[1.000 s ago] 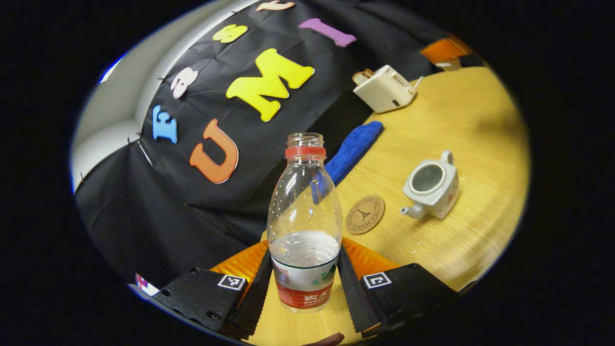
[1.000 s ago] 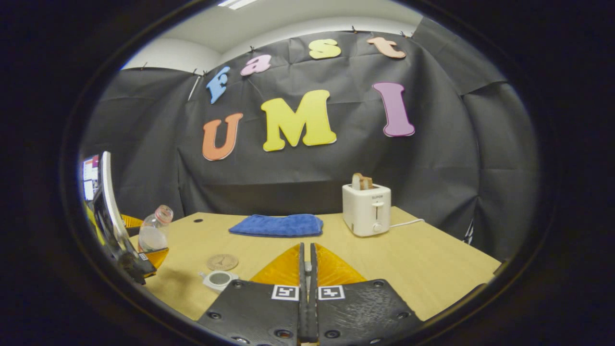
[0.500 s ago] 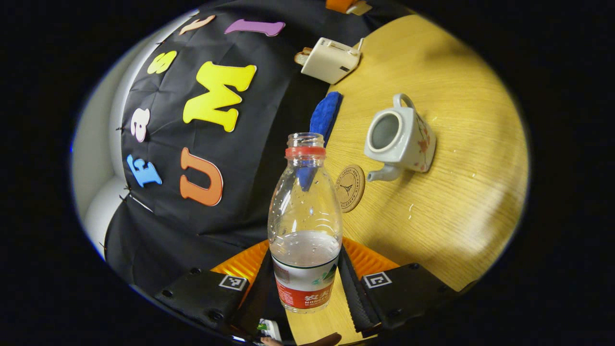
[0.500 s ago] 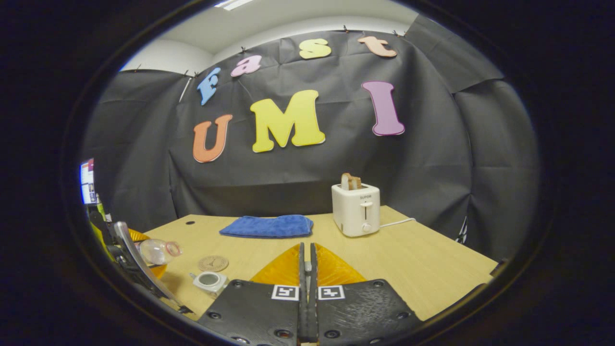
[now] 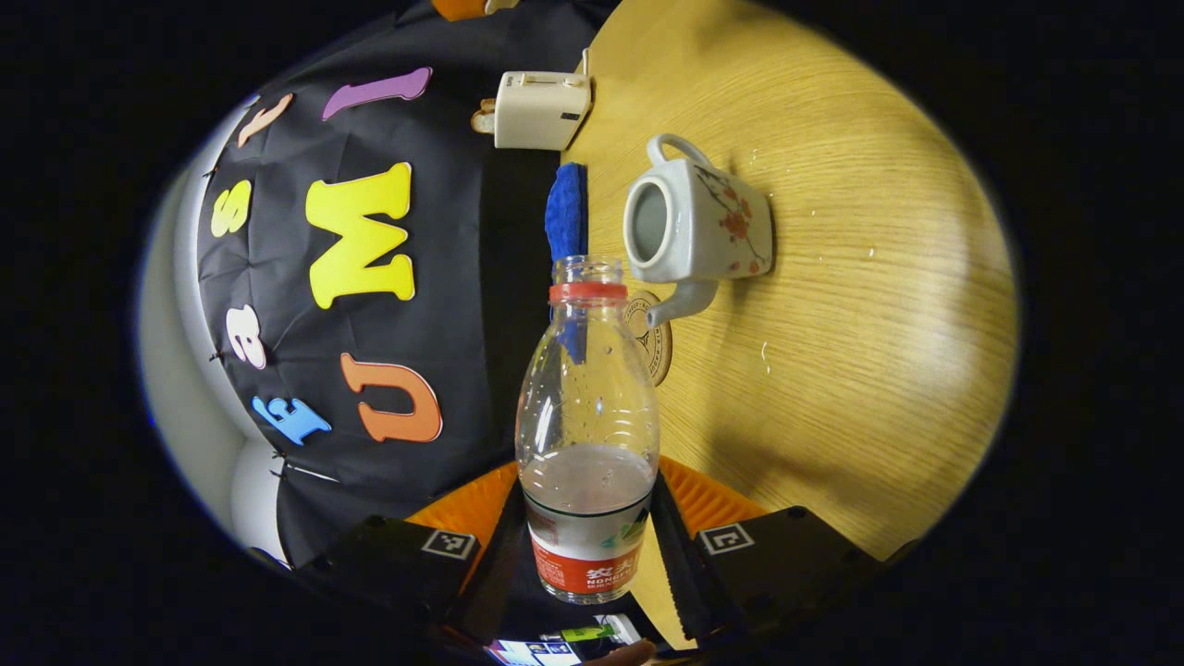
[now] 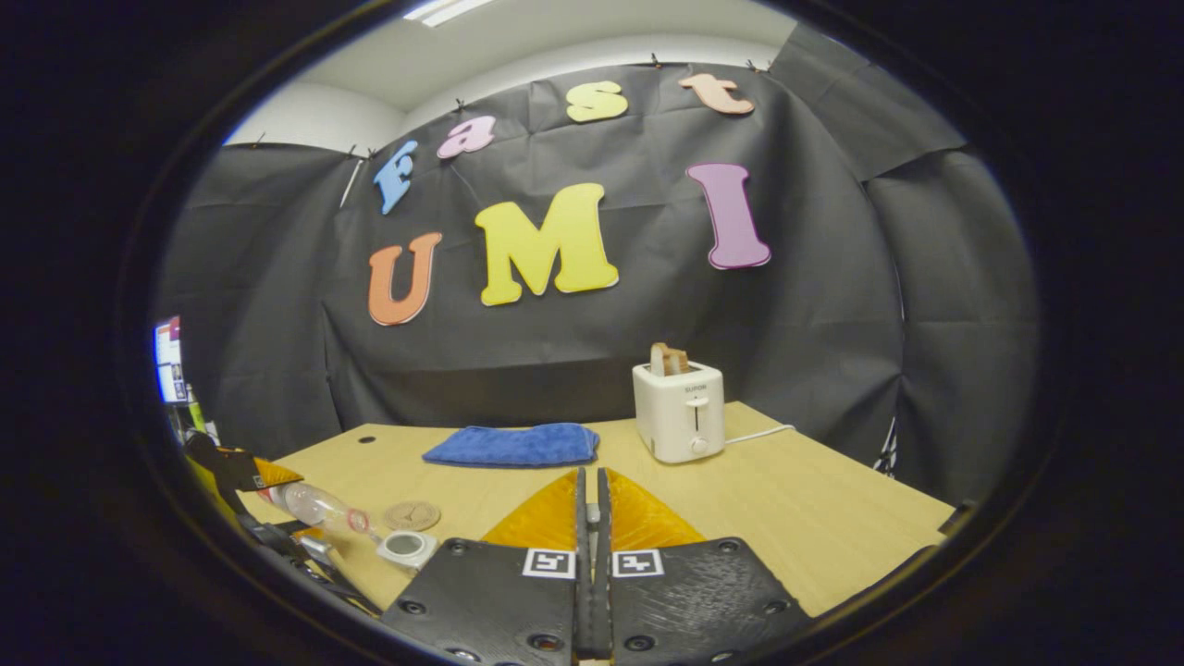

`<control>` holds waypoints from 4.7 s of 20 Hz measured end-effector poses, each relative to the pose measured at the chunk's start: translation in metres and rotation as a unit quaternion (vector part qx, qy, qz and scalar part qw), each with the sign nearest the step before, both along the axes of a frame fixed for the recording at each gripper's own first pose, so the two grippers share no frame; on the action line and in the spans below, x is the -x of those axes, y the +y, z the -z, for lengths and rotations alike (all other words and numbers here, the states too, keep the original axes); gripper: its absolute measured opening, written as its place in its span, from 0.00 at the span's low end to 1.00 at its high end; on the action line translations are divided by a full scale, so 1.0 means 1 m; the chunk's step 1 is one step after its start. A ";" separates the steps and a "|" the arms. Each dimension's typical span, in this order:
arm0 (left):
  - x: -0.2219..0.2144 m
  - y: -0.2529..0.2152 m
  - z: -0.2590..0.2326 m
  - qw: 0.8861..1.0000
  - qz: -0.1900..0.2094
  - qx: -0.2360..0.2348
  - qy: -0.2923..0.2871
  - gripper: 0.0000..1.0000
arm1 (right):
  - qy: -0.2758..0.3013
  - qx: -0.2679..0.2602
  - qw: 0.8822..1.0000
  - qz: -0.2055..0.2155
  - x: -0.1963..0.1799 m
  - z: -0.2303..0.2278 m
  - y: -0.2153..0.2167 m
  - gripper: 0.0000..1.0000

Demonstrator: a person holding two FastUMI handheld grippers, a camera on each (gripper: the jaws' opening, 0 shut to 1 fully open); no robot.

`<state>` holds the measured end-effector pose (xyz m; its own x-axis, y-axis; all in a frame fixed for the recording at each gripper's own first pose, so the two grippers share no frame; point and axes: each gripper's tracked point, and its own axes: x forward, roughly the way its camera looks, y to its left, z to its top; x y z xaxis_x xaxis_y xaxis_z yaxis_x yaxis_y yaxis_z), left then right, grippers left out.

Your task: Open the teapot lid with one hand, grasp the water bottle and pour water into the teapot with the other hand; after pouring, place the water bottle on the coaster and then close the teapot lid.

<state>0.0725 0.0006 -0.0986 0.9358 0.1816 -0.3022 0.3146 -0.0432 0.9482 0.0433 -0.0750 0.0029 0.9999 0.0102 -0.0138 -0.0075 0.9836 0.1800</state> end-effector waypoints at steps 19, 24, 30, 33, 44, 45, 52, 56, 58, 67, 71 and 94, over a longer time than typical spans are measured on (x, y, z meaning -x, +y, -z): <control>-0.015 -0.025 -0.032 0.977 0.029 -0.211 0.027 0.72 | -0.005 0.004 1.000 0.006 0.007 -0.009 -0.013 0.00; -0.019 -0.038 -0.039 0.969 0.039 -0.242 0.024 0.72 | -0.003 0.000 1.000 0.009 0.006 -0.007 -0.017 0.00; -0.017 -0.043 -0.042 0.964 0.042 -0.262 0.022 0.72 | -0.005 -0.001 1.000 0.012 0.005 -0.008 -0.020 0.00; -0.018 -0.043 -0.043 0.963 0.041 -0.264 0.024 0.72 | -0.004 -0.002 1.000 0.012 0.005 -0.008 -0.020 0.00; -0.019 -0.042 -0.039 0.968 0.048 -0.246 0.024 0.73 | 0.000 -0.006 1.000 0.008 0.005 -0.007 -0.018 0.00; -0.019 -0.042 -0.038 0.971 0.054 -0.232 0.023 0.73 | 0.000 -0.009 1.000 0.008 0.005 -0.008 -0.019 0.00; -0.025 -0.037 -0.033 0.995 0.045 -0.084 0.015 0.72 | 0.008 -0.031 0.999 0.009 0.003 -0.002 -0.028 0.00; -0.020 -0.038 -0.041 0.999 0.030 0.023 -0.005 0.72 | 0.016 -0.031 0.999 0.013 -0.001 0.003 -0.032 0.00; -0.016 -0.040 -0.047 0.996 0.018 0.088 -0.018 0.72 | 0.015 -0.027 0.999 0.016 -0.001 0.002 -0.032 0.00; -0.028 -0.051 -0.086 0.938 0.003 0.333 -0.096 0.72 | 0.019 -0.017 0.999 0.019 -0.004 0.007 -0.027 0.00; -0.055 -0.058 -0.090 0.867 -0.007 0.488 -0.100 0.72 | 0.028 -0.015 0.999 0.009 -0.006 0.014 -0.019 0.00; -0.137 -0.072 -0.018 0.689 -0.013 0.723 -0.059 0.78 | 0.064 0.034 0.997 0.017 -0.031 0.053 -0.003 0.00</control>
<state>0.2100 -0.0715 -0.0807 0.9715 -0.2114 -0.1072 0.2142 0.9767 0.0143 0.0741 -0.0779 -0.0506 0.9897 -0.0282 -0.1403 0.0439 0.9930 0.1098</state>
